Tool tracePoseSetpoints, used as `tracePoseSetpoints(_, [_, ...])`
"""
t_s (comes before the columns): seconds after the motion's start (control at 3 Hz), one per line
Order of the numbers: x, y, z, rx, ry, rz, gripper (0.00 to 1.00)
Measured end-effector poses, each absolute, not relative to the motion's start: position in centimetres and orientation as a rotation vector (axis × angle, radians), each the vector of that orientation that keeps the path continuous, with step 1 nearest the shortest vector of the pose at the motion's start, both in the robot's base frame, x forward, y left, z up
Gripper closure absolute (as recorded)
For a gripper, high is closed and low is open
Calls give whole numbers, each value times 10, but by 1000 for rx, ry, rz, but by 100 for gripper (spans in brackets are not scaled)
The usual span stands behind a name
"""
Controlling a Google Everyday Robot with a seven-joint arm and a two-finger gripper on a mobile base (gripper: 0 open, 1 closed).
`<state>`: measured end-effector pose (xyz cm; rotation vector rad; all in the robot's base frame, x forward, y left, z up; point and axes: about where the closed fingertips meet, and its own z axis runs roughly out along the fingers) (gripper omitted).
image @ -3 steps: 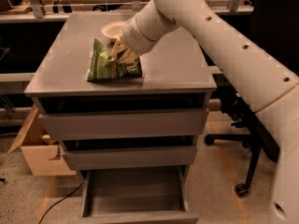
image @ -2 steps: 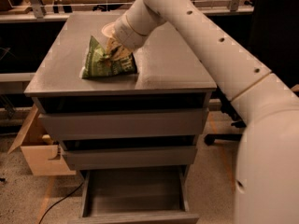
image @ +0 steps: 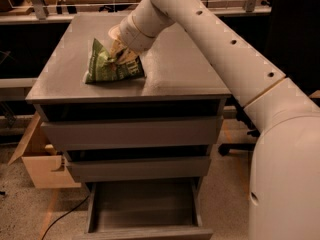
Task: Pick green jalapeno chip bag from bottom drawer and place on counter
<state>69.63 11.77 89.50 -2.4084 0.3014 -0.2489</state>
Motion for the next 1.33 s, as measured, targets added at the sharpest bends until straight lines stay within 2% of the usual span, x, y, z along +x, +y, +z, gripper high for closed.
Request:
tracePoseSetpoints(0.67, [696,122,890,-2412,296,-238,12])
tracePoseSetpoints(1.0, [696,124,888,-2413,294,-234,0])
tracePoseSetpoints(1.33, [694,108,907,-2396,311,-305,0])
